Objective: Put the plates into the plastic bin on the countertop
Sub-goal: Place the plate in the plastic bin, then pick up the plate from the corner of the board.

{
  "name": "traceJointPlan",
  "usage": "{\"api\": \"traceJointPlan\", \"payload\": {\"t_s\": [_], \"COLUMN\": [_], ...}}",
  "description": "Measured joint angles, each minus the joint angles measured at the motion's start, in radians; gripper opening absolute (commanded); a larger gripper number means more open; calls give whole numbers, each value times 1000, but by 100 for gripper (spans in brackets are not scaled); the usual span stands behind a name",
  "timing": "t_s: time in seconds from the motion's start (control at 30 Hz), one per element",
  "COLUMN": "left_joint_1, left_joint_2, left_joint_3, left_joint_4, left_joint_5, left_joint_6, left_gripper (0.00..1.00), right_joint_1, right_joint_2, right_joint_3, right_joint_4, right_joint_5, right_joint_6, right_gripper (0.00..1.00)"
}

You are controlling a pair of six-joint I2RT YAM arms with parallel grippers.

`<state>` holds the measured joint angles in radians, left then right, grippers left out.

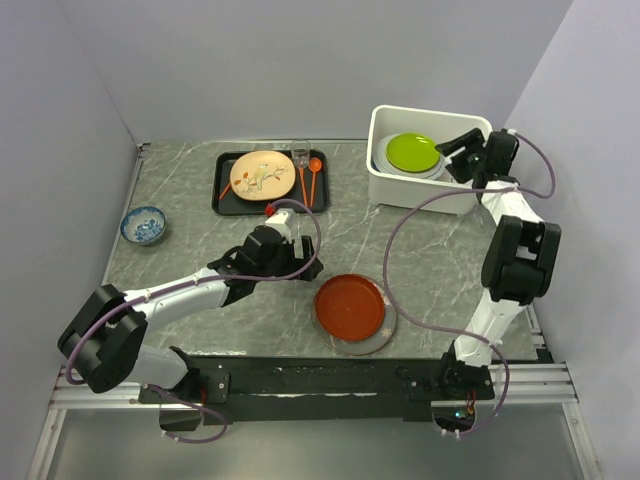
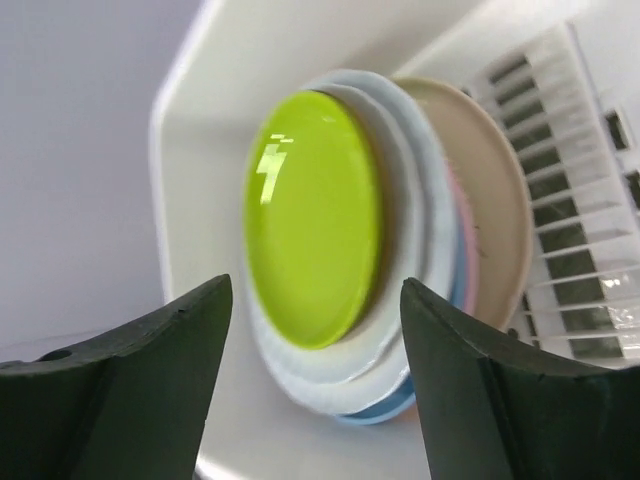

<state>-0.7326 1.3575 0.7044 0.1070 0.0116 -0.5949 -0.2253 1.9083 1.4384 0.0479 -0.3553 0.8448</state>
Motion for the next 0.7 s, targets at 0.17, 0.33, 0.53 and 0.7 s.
{"api": "traceJointPlan", "payload": {"t_s": [0.17, 0.33, 0.53, 0.7], "left_joint_1": [0, 0, 0, 0], "left_joint_2": [-1, -1, 4, 49], "left_joint_3": [0, 0, 0, -3], "left_joint_4": [1, 3, 8, 32], "left_joint_5": [7, 27, 55, 82], "left_joint_6": [0, 0, 1, 2], "left_gripper": [99, 99, 94, 78], "right_joint_1": [0, 10, 84, 184], "right_joint_2": [-174, -362, -528, -641], "right_joint_3": [-95, -194, -354, -504], "right_joint_4": [85, 189, 244, 240], "right_joint_5": [-1, -32, -55, -58], "right_joint_6": [11, 38, 41, 20], "right_gripper": [76, 76, 76, 76]}}
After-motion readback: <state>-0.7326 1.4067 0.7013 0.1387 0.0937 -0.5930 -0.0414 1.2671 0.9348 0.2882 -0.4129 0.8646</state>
